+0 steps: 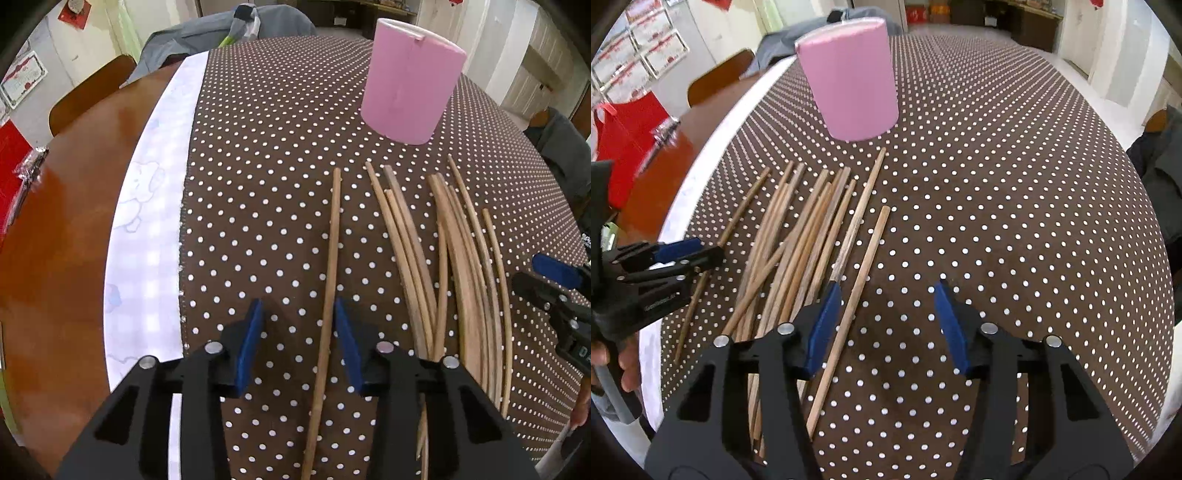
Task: Organize utensils
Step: 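Close the left tool on a wooden stick while the right tool grasps another stick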
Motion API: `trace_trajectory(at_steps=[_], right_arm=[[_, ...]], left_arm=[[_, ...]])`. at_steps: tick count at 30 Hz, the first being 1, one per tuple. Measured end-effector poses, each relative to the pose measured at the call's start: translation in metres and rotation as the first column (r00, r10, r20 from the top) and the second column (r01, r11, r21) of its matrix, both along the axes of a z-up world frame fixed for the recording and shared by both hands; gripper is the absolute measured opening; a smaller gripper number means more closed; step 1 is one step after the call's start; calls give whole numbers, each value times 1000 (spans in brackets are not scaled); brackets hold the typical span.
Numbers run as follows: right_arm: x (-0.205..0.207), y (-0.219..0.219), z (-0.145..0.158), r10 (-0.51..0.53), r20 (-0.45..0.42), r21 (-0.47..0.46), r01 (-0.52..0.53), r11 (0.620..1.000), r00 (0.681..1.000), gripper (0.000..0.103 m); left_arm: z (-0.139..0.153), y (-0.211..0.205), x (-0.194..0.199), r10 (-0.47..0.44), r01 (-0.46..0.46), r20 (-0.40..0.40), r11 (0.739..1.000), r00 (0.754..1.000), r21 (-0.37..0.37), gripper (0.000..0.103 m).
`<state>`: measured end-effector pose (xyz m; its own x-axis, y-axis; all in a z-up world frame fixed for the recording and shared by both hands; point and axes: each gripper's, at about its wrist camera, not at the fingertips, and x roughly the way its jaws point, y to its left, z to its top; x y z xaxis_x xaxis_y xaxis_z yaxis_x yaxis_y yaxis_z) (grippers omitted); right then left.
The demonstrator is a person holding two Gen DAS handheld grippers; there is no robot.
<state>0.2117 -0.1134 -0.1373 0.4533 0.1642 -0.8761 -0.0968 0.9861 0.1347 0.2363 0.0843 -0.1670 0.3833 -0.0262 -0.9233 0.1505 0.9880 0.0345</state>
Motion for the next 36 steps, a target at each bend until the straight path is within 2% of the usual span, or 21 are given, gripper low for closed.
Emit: trace_trajectory(at_steps=[3,8,12,14,16,19,22,25,30,33,36], right_arm=[[7,4,-7,1,-45,-20,-2,1000,999,49],[17,17,-9,14,-62,-87,-20,996,998,48],[39,38,-12,32,-100,-149,-46,988,994,43],[48,40,-13,25,-129,-125,-41,991,991,40],[57,43,-12,27,-152,-99,-43,994,988,33],[73,43,-8,51,-159,-138,-74,988,986,23],[84,42,-8,58,-158,-134,-79,988,986,13],[88,25,-9,61,-155,-55,-70,996,986,7],[92,4,-12,74,-113,28,-71,997,991,6],[95,-7,-6,86,-55,75,-82,994,995,6],[89,-15,12,90,34,117,-93,989,995,6]], left_arm=[[0,0,5,6,-6,-9,1000,1000,-1,33],[1,-8,23,12,-12,-36,1000,999,4,18],[1,-14,33,24,-24,-59,1000,998,-1,8],[2,-17,38,46,-47,-73,999,996,-12,7],[2,-18,44,59,-61,-79,998,995,-17,6],[2,-17,47,77,-81,-82,996,994,-36,6],[4,-12,52,94,-101,-79,990,992,-100,6],[10,-5,52,102,-108,-46,983,994,-151,6],[37,-5,45,109,-94,55,970,993,-224,6],[60,-8,38,105,-66,136,963,985,-263,6],[83,-12,31,103,-26,234,950,967,-312,6]])
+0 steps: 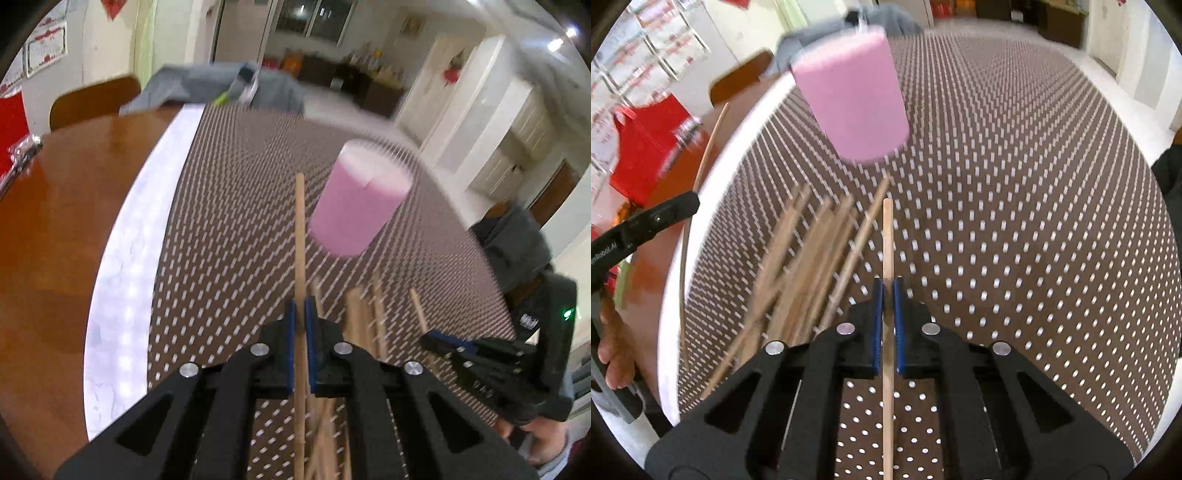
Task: Organize utensils
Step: 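Close the left tool on a wooden stick while the right tool grasps another stick, then lift both held sticks upright and lower them into the pink cup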
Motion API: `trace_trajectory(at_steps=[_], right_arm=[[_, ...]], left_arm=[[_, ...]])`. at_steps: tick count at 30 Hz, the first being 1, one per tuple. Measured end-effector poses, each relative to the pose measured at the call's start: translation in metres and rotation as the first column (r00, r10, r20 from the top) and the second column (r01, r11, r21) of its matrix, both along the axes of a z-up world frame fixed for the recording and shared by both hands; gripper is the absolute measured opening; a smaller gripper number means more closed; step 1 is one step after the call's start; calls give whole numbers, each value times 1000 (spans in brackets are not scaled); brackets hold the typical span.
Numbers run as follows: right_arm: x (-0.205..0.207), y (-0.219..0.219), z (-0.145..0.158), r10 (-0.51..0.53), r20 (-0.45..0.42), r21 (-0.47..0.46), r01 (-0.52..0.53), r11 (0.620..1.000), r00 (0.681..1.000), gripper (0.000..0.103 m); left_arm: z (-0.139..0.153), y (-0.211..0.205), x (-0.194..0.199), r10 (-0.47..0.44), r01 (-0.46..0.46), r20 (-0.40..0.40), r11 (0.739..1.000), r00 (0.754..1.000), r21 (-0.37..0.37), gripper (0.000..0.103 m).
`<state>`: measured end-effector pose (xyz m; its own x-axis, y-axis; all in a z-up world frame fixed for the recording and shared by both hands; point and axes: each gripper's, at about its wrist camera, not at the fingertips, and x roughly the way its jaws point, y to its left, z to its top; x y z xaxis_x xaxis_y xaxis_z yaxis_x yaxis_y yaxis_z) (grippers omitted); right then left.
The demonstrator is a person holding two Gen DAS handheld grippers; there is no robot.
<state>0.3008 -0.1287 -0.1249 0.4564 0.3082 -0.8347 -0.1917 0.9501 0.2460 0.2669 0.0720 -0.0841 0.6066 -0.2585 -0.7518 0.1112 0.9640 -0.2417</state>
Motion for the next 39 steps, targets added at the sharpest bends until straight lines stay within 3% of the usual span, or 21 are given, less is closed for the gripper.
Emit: trace_trajectory(at_steps=[4,9,12,15,23,26,32,36,39], right_arm=[[-7,-6,35,-10,160,38,4,999,987,6],[-13,-12,82,-40,371,102,2,995,928,6],[-16,-9,108,-70,475,148,-1,989,877,6],[-14,-14,132,-113,585,189,1,982,803,6],[8,-12,158,-228,752,293,-4,956,618,6],[17,-12,152,-255,780,304,10,953,571,6],[47,-16,143,-319,780,366,21,930,539,6],[52,-12,139,-320,800,362,17,932,507,6],[57,-6,132,-300,806,342,11,939,510,6]], left_arm=[[28,-9,-9,-14,19,136,999,991,-39,6],[53,-29,-7,-27,47,316,997,948,-57,6],[66,-41,2,-28,51,409,998,912,-45,6],[79,-45,12,2,52,485,994,875,-97,6],[101,-58,38,97,-1,662,990,743,-143,6],[98,-59,52,130,-27,690,987,712,-158,6],[81,-52,79,210,-72,680,972,703,-225,6],[72,-57,84,189,-83,699,980,690,-183,6],[60,-59,87,173,-77,688,983,704,-168,6]])
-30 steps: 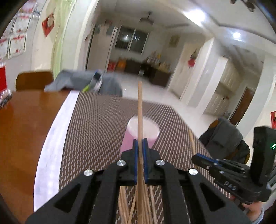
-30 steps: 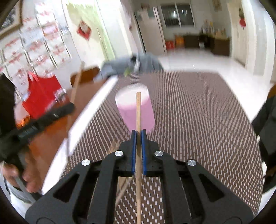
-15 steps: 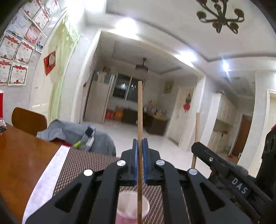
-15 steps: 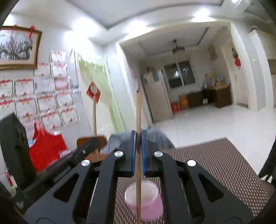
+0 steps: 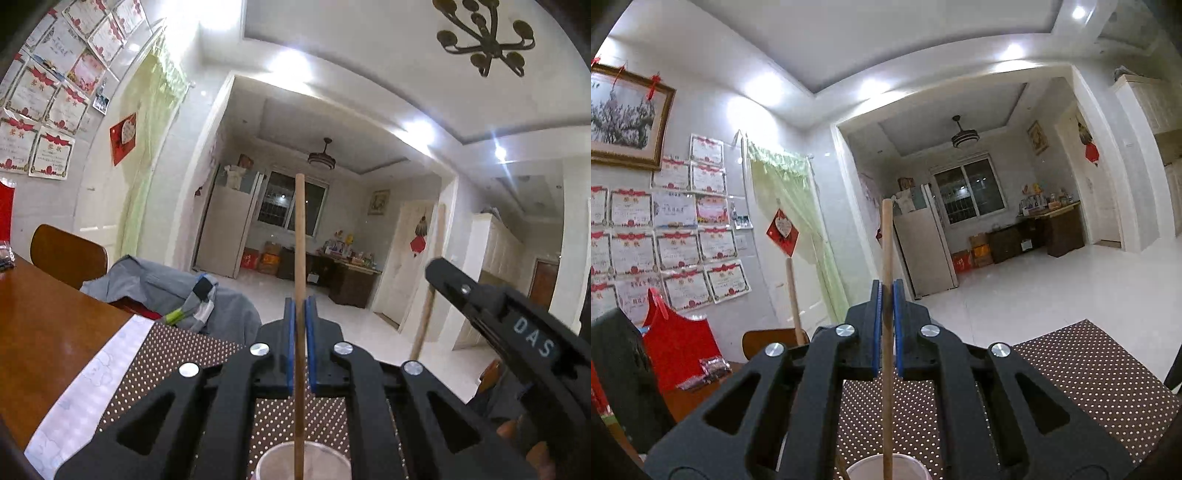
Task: Organize utensils
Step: 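Lift both held sticks upright and lower them into the pink cup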
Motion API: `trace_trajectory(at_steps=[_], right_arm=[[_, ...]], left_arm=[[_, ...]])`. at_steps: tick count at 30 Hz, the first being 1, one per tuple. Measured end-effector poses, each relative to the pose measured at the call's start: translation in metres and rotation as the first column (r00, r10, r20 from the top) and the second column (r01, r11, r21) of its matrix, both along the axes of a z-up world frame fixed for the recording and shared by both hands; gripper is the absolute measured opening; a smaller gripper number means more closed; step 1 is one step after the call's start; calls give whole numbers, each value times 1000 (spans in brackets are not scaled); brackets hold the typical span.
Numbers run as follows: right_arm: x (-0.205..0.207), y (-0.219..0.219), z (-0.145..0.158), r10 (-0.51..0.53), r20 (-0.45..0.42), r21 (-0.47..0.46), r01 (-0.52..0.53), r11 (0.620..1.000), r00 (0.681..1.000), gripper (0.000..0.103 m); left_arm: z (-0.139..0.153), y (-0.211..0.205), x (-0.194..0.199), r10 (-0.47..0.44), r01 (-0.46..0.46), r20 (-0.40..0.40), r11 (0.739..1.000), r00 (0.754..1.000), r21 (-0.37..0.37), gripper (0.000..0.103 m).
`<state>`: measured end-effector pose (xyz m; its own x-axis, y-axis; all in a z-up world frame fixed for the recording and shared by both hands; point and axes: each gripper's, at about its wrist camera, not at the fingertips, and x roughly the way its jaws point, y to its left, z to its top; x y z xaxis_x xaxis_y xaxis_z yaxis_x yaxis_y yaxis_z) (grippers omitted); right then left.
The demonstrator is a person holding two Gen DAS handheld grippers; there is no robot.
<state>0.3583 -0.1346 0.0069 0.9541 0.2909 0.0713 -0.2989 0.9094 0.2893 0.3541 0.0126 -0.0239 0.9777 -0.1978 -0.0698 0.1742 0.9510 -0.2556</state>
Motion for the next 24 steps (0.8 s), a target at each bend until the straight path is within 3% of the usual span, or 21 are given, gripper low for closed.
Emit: trace_trajectory(at_steps=[13,24], right_arm=[[-2,-1,-38,26,-106,-51,-31,998,994,6],[-22,8,-42,32,-143,-106,-48,993,989,6]], left_arm=[[-18,0,-9,-37,41,-78,998,996,54,6],[-20,-3,-20,-20,35,-145,994,989,103,8]])
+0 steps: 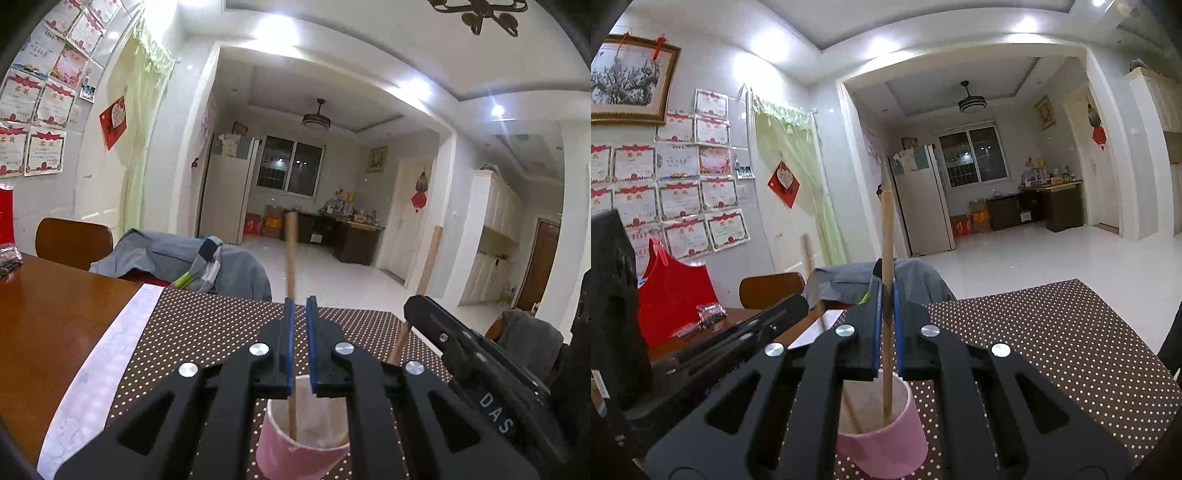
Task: Organize utensils
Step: 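Lift both held sticks upright and lower them into the pink cup, then open the left tool while the right tool opens, releasing sticks into the cup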
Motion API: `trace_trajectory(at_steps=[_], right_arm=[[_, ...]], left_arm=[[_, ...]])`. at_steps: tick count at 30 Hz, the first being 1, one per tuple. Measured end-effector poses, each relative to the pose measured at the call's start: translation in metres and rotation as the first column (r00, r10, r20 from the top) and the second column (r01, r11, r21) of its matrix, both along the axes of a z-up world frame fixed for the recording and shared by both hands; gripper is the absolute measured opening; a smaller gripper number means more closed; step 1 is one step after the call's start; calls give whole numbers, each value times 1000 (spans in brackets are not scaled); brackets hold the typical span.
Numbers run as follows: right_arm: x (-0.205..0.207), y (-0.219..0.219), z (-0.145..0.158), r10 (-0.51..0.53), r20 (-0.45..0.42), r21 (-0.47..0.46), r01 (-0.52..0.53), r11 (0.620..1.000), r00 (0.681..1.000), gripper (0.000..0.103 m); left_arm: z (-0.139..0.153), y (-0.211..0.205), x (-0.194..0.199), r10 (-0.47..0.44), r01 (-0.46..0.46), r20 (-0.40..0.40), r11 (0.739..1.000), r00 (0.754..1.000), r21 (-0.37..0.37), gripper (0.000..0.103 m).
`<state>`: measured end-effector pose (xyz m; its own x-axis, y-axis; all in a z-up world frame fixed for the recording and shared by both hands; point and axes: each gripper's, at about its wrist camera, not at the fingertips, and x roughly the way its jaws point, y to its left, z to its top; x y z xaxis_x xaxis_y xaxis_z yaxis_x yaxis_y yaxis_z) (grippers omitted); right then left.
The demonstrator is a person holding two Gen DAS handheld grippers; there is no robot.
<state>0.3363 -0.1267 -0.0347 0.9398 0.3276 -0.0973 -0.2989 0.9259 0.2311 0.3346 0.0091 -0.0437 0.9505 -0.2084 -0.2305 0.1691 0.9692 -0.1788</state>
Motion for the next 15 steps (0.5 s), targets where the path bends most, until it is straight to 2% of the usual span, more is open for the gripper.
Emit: trace_trajectory(at_steps=[1,2,6,11,15], right_arm=[[-1,1,0,-1,-6,-6,1,1000,1000,6],[-3,2,-1,-1,-12,-11,1,1000,1000,7],[-8,5,-3,0,-31,-25,-1,1000,1000,7],[-12,8,-5,0,-59,-38,-2,999,998,7],[-15,12,-4,-16,-85,-47,12,999,996,7]], left_arm=[[0,1,-1,1,-1,-5,1000,1000,3,12],[1,1,-2,4,-4,-9,1000,1000,7,19],[2,4,-9,9,-9,-27,1000,1000,14,22],[6,6,-21,22,-20,-42,999,999,37,37],[10,9,-31,40,-38,-44,998,998,52,39]])
